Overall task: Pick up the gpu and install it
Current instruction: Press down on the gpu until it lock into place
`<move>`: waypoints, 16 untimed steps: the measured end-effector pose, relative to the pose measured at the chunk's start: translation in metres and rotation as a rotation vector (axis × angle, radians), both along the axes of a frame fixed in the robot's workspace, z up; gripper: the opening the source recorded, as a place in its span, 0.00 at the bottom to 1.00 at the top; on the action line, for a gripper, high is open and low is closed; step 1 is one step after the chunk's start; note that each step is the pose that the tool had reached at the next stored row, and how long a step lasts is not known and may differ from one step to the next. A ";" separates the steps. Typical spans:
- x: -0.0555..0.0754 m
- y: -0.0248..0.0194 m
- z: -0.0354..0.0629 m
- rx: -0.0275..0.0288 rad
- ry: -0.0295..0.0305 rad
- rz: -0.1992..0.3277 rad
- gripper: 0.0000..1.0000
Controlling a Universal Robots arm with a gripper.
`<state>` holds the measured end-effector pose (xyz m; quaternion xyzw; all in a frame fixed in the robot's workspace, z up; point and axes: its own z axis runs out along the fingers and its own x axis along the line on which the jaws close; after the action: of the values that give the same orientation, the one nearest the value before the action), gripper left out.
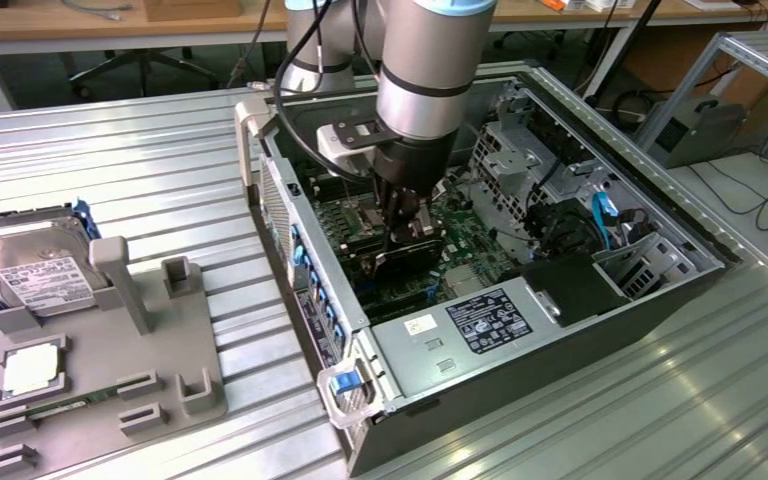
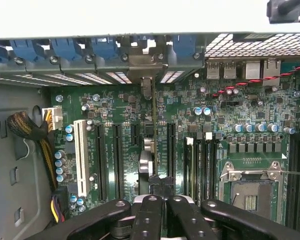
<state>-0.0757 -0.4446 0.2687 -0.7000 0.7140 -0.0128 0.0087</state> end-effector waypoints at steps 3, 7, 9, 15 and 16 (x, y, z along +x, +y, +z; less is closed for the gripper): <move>0.000 0.0000 -0.0001 0.0002 0.0000 0.000 0.11; 0.000 0.0002 0.0023 0.0019 -0.0007 0.000 0.11; 0.000 0.0001 0.0170 0.0004 -0.0002 0.000 0.11; 0.000 0.0000 0.0394 0.0001 -0.0001 0.000 0.11; 0.000 0.0001 0.0442 0.0001 -0.0002 0.000 0.11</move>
<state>-0.0757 -0.4445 0.3129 -0.7000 0.7140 -0.0128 0.0088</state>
